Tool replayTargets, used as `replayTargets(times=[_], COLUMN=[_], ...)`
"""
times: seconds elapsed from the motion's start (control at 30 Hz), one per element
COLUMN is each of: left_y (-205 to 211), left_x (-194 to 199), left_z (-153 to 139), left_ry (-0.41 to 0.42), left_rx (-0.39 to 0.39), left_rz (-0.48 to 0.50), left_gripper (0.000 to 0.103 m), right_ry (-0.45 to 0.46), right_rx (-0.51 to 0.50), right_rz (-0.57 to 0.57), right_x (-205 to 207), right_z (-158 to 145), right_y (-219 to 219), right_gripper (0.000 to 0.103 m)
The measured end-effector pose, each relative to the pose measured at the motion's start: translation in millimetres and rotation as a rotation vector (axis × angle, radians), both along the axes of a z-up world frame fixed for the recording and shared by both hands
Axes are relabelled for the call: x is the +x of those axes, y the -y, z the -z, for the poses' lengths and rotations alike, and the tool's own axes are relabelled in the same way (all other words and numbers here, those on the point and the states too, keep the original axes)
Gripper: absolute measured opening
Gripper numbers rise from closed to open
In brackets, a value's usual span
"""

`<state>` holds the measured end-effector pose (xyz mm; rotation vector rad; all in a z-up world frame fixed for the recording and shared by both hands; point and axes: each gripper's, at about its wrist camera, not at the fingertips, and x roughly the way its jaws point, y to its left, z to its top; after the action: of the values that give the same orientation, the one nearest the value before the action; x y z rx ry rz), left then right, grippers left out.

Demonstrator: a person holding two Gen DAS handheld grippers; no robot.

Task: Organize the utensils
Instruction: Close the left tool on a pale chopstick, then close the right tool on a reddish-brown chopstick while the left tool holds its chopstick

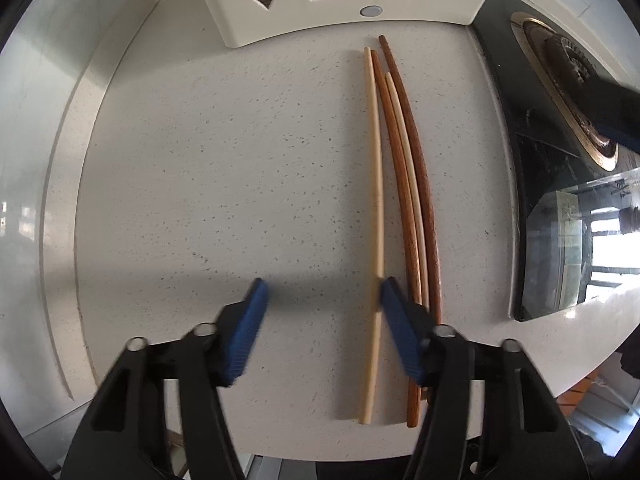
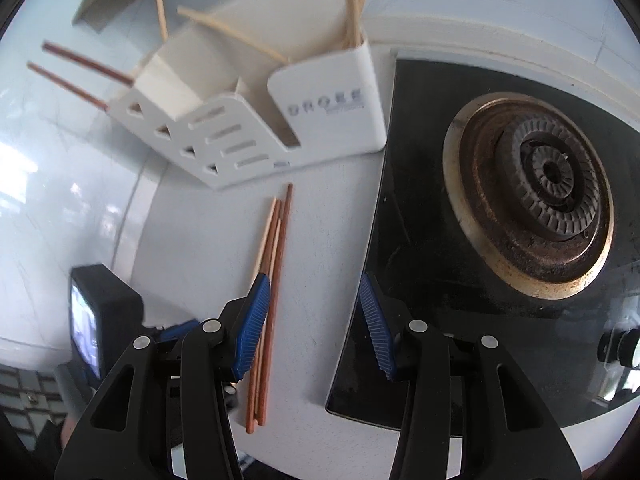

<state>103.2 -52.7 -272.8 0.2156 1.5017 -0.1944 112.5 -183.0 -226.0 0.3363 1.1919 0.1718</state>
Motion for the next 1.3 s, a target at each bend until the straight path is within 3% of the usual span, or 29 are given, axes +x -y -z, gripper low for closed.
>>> replayTargets(times=[0.2, 0.3, 0.4, 0.67, 0.87, 1.3], left_y=[1, -4, -8, -21, -31, -54], left_x=[-3, -4, -4, -6, -5, -9], left_z=[1, 2, 2, 3, 3, 5], left_ry=[0.006, -0.001, -0.015, -0.017, -0.016, -0.007], left_rx=[0.006, -0.017, -0.058, -0.114, -0.160, -0.216], left_rz=[0.007, 0.000, -0.017, -0.068, -0.108, -0.140], left_gripper=[0.011, 0.007, 0.006, 0.006, 0.006, 0.007], right_ry=[-0.144, -0.225, -0.286, -0.355, -0.401, -0.420], right_rx=[0.044, 0.066, 0.083, -0.005, -0.046, -0.119], right_rz=[-0.049, -0.039, -0.033, -0.070, -0.065, -0.072], right_x=[15, 24, 31, 40, 51, 53], right_z=[21, 33, 43, 54, 63, 73], right_y=[-15, -19, -23, -49, -64, -93], right_gripper=[0.047, 0.047, 0.047, 0.047, 0.032, 0.030])
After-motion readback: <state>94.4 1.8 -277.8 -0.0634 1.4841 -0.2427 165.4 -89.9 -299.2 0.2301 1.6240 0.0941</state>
